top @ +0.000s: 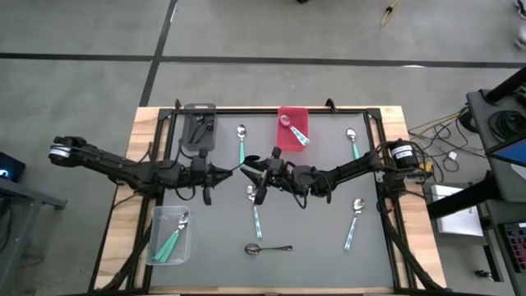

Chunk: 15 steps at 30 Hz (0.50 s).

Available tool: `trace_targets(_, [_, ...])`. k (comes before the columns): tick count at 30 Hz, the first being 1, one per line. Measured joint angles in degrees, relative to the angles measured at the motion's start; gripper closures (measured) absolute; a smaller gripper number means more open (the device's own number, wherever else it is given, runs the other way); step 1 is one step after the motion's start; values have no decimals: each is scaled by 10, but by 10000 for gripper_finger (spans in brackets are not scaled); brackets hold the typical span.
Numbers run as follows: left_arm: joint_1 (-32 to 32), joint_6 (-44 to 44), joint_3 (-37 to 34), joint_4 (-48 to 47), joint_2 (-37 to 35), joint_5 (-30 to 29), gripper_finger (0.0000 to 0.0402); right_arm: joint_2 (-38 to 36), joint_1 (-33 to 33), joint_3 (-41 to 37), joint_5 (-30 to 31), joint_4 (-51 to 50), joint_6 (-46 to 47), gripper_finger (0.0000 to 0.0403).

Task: Sort silverware by color (type)
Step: Put the black spoon into the black bin

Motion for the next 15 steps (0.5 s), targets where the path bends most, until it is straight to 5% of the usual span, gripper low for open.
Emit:
trace_targets(8, [0,-2,-12,-1,-8,0,401,0,0,0,-1,1,-8,365])
trace_targets(15, [0,-11,-12,-1,6,10,401,-1,0,0,-30,1,-13,363])
